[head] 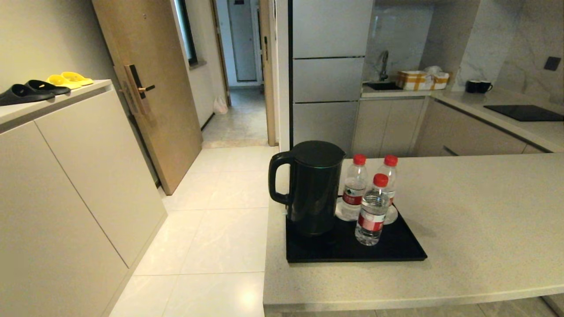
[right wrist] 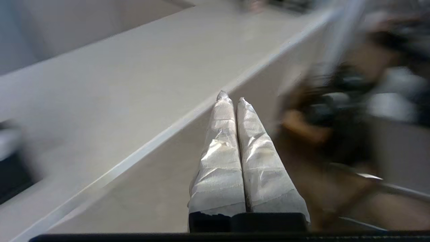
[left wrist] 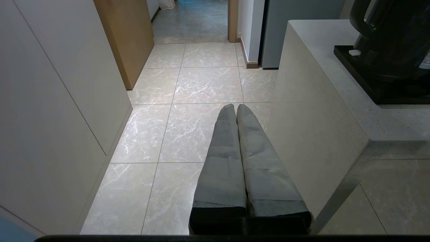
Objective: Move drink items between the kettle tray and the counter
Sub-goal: Pick up the bottled water
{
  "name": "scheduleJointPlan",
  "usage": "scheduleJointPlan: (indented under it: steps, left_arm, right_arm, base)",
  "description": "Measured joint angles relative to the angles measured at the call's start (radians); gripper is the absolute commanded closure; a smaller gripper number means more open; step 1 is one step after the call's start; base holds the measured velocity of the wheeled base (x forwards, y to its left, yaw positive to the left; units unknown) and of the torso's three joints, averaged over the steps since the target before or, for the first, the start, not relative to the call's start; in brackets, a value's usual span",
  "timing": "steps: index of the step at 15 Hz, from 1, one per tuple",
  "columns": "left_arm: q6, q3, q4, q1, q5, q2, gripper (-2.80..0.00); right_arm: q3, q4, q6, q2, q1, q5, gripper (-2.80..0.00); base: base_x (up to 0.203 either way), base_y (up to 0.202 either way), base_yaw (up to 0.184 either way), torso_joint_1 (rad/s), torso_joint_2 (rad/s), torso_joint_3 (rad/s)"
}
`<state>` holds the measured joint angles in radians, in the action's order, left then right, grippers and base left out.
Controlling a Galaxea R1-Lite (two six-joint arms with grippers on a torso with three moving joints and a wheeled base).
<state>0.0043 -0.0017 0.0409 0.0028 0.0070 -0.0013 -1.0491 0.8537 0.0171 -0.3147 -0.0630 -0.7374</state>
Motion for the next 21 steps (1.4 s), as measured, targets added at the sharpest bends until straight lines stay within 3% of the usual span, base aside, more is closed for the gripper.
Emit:
scheduleJointPlan:
  steps: [3, 6, 8, 11, 13, 14, 16, 21]
  left_arm:
    - [0.0, 0.0, 0.0, 0.0, 0.0, 0.0, 0.0]
    - [0.0, 0.0, 0.0, -0.001, 0.0, 0.0, 0.0]
    - [0.0, 0.0, 0.0, 0.0, -0.001, 0.0, 0.0]
    - [0.0, 0.0, 0.0, 0.0, -0.001, 0.0, 0.0]
    - [0.0, 0.0, 0.0, 0.0, -0.001, 0.0, 0.0]
    - [0.0, 0.0, 0.0, 0.001, 0.0, 0.0, 0.0]
    - [0.0, 0.0, 0.0, -0.001, 0.0, 0.0, 0.0]
    - [0.0, 0.0, 0.0, -0.001, 0.0, 0.0, 0.0]
  right_arm:
    - [0.013, 0.002, -0.027, 0.059, 0.025, 0.189, 0.0]
    - [0.222, -0.045, -0.094, 0.191, 0.048, 0.358, 0.0]
    - [0.464, -0.19, -0.132, 0.261, 0.054, 0.464, 0.0]
    - [0.85, -0.534, -0.185, 0.299, 0.059, 0.575, 0.0]
    - [0.994, -0.741, -0.147, 0.309, 0.06, 0.674, 0.0]
    - [1.022, -0.807, -0.09, 0.312, 0.061, 0.719, 0.0]
    - [1.04, -0.85, -0.016, 0.315, 0.061, 0.74, 0.0]
    - [1.047, -0.855, -0.01, 0.315, 0.062, 0.739, 0.0]
  base:
    - [0.0, 0.0, 0.0, 0.0, 0.0, 0.0]
    - [0.0, 0.0, 0.0, 0.0, 0.0, 0.0]
    - [0.0, 0.0, 0.0, 0.0, 0.0, 0.0]
    - [0.0, 0.0, 0.0, 0.0, 0.0, 0.0]
    - [0.0, 0.0, 0.0, 0.0, 0.0, 0.0]
    - [0.0, 0.0, 0.0, 0.0, 0.0, 0.0]
    - [0.0, 0.0, 0.0, 0.0, 0.0, 0.0]
    - [0.0, 0.0, 0.0, 0.0, 0.0, 0.0]
